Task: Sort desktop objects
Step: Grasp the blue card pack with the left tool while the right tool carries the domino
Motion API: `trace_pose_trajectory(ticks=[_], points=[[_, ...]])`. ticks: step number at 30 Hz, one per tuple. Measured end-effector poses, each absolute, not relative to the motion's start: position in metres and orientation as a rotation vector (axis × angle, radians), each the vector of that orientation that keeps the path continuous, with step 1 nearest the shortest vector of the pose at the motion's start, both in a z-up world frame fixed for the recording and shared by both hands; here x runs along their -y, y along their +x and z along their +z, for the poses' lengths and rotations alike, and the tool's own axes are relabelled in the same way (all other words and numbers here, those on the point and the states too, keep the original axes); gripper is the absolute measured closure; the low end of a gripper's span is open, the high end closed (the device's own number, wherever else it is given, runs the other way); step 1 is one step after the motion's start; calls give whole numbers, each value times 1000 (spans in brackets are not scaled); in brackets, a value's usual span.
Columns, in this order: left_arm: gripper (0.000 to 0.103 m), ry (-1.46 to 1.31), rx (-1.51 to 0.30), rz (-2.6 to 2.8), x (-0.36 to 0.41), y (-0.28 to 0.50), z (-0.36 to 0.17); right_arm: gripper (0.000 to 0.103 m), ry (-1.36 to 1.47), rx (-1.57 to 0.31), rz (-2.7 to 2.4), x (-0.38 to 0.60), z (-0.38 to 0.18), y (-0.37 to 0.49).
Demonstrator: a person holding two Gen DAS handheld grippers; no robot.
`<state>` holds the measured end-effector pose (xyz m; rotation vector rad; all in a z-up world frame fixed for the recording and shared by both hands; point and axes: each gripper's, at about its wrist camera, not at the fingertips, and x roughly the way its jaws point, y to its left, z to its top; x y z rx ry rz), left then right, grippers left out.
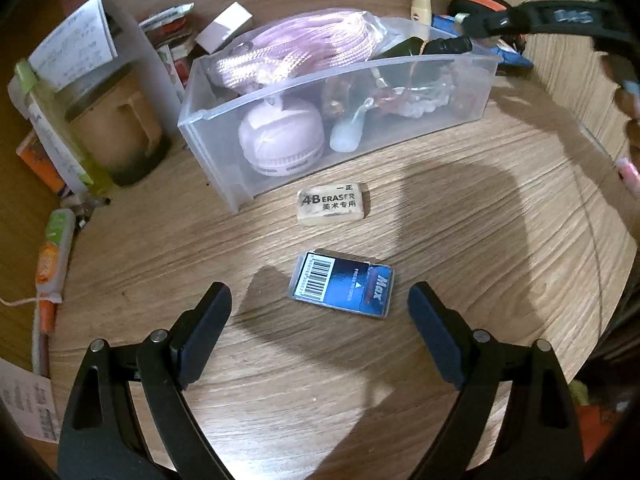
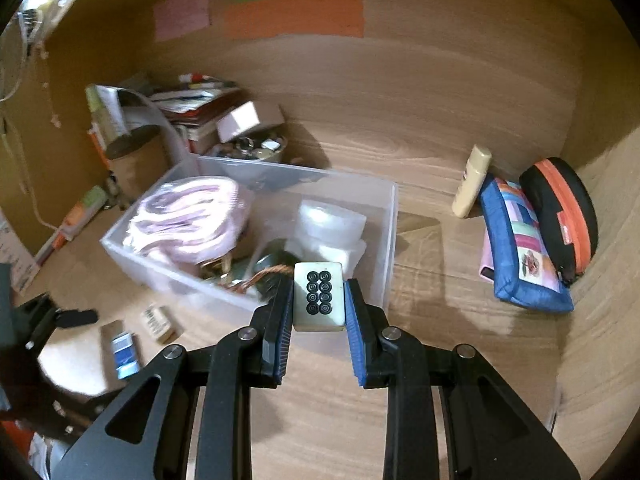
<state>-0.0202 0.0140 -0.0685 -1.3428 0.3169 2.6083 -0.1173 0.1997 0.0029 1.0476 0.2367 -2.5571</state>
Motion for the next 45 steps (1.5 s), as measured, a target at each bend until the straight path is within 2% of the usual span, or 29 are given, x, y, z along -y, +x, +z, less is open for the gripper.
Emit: trace_pose_trajectory(ticks=[4, 12, 16, 20, 22, 27, 45], points=[[12, -1363, -165, 2576, -1, -24, -72, 81, 1103, -229, -2549, -197, -8, -133], [13, -1315, -154, 2601, 2, -22, -73, 80, 1082, -263, -2562, -194, 2, -122], [27, -1289, -162, 2597, 0, -19, -71, 77, 1005, -275, -2536, -186, 18, -98], [39, -1256, -179, 2576, -3, -16, -70, 56, 937, -287, -2475, -168, 25, -68], [44, -1243, -183, 2572, -5, -16, -69, 51, 928, -312, -2477, -157, 21, -60], [54, -1221, -173, 2579, -2, -12, -69, 51, 969, -345, -2409, -134, 2, -51], [54, -1235, -63, 2696, 34, 17, -69, 51, 1157, -461, -2205, -62, -65, -75]])
